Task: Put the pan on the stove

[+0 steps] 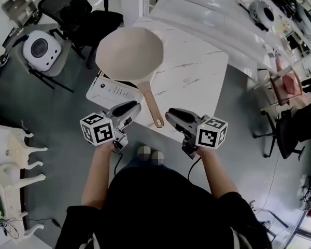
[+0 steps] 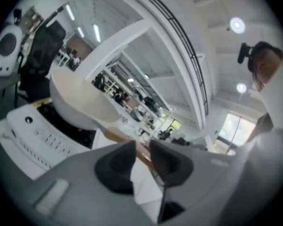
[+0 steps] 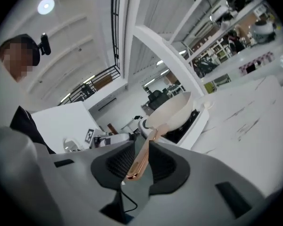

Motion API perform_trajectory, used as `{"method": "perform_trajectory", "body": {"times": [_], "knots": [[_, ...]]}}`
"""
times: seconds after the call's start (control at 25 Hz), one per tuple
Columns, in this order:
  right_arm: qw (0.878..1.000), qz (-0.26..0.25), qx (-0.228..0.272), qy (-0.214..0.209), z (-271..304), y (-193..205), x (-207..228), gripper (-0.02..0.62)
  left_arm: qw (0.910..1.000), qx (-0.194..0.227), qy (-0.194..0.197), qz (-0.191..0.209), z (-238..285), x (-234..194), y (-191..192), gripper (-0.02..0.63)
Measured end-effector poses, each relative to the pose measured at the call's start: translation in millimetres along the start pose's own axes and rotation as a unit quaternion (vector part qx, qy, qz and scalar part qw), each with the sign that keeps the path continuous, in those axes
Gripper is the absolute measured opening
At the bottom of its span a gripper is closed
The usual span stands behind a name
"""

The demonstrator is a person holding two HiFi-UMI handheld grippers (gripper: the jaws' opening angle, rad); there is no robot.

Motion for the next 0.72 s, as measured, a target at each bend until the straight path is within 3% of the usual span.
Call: {"method": "perform_trajectory", "body": {"times": [0.08, 0.2, 0.28, 0.44, 0.6, 0.72], "knots": [[0.998, -0.032, 0.035, 0.033, -8, -9, -9, 0.054, 0.9970, -0.007, -0.039, 0.066, -4, 9, -8, 0.092], [0.990, -0.080, 0.082, 0.088, -20, -21, -23, 0.035, 0.9815, -0.016, -0.095, 0.165, -6, 27, -21, 0.031], [0.980, -0.111, 0.106, 0.128, -27, -29, -31, 0.031, 0.9722, -0.010, -0.113, 0.205, -3, 39, -31, 0.009], [0.949, -0.171, 0.151, 0.218, -48, -41, -47, 0.026, 0.9616, 0.015, -0.124, 0.244, 2, 64, -48, 0.008], [0.911, -0.218, 0.194, 0.292, -76, -49, -58, 0.025, 0.9611, 0.045, -0.105, 0.252, 16, 88, -56, 0.008], [0.886, -0.231, 0.225, 0.333, -98, -53, -65, 0.025, 0.9551, 0.051, -0.097, 0.275, 28, 104, -59, 0.008]]}}
Point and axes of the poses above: the fingertips, and each gripper's own axes: z forward along the fingers, x to its right, y out of its underside, the point moved 6 cm from there along -z, backward along the fingers, and after that the axes turned 6 degrees about y, right-handed, at the moved point
